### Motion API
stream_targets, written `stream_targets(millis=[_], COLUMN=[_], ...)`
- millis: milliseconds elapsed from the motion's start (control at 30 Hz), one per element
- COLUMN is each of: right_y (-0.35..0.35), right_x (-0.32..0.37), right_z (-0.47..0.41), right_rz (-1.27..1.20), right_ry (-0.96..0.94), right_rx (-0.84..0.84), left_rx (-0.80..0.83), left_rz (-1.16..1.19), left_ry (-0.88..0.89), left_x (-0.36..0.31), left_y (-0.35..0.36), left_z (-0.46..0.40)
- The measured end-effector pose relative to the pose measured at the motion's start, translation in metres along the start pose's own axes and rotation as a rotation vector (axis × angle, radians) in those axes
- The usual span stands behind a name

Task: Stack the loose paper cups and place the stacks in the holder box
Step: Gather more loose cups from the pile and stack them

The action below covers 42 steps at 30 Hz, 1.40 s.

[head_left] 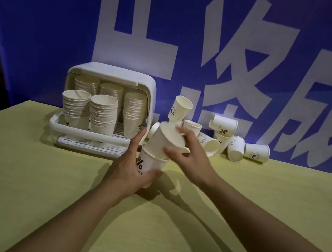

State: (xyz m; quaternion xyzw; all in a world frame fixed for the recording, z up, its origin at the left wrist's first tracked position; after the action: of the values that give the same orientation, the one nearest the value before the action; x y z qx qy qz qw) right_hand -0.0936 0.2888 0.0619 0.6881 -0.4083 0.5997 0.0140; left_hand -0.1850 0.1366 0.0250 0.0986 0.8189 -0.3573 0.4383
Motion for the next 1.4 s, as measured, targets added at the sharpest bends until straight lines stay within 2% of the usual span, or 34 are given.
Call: stream_targets(millis=[167, 233, 300, 400, 533, 633, 833, 933, 1100, 1233, 1333, 1400], right_y=[0.031, 0.028, 0.008, -0.026, -0.037, -0.037, -0.024, -0.027, -0.042, -0.015, 0.012, 0.023], right_x=[-0.009, -0.011, -0.021, -0.063, -0.106, -0.114, -0.122, -0.114, -0.060, -0.013, 0.007, 0.010], right_z=[0.002, -0.007, -0.027, -0.061, -0.078, -0.086, -0.094, -0.082, -0.050, -0.025, -0.009, -0.002], right_rz=[0.169, 0.187, 0.227, 0.388, 0.356, 0.272, 0.098, 0.026, -0.132, -0.236, -0.184, -0.122], right_ry=[0.003, -0.033, -0.036, 0.177, 0.394, 0.498, 0.614, 0.544, 0.242, 0.070, 0.027, 0.010], right_rx=[0.151, 0.145, -0.040, -0.361, -0.444, -0.427, -0.222, -0.213, -0.344, -0.192, -0.071, -0.050], left_rx=[0.006, -0.009, -0.037, -0.057, -0.007, 0.003, -0.001, 0.055, 0.136, 0.138, 0.088, 0.026], left_rz=[-0.011, -0.020, -0.014, -0.017, -0.022, -0.022, -0.015, -0.003, -0.009, 0.008, 0.007, 0.049], left_ry=[0.033, 0.020, -0.009, -0.015, -0.022, -0.019, -0.009, -0.027, -0.035, -0.045, -0.041, -0.020], left_x=[0.003, 0.008, 0.012, 0.014, 0.015, 0.014, 0.011, 0.011, 0.010, 0.011, 0.011, 0.011], left_y=[0.003, 0.003, 0.000, -0.002, 0.000, 0.000, -0.002, 0.003, 0.013, 0.015, 0.012, 0.007], left_z=[-0.002, -0.004, -0.006, -0.007, -0.007, -0.008, -0.006, -0.004, 0.001, 0.000, -0.002, -0.005])
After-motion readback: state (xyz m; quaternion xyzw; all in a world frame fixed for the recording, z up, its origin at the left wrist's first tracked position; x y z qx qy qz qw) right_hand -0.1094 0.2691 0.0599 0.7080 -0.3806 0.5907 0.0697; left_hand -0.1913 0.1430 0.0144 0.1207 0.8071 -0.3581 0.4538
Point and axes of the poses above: each hand's wrist, its own z-axis away from the middle knuckle, its own y-axis out of the palm, x = y × z, the point moved 8 cm from there along -z, towards the middle knuckle, and after that the axes turned 5 degrees about y, right-handed, at the moved point
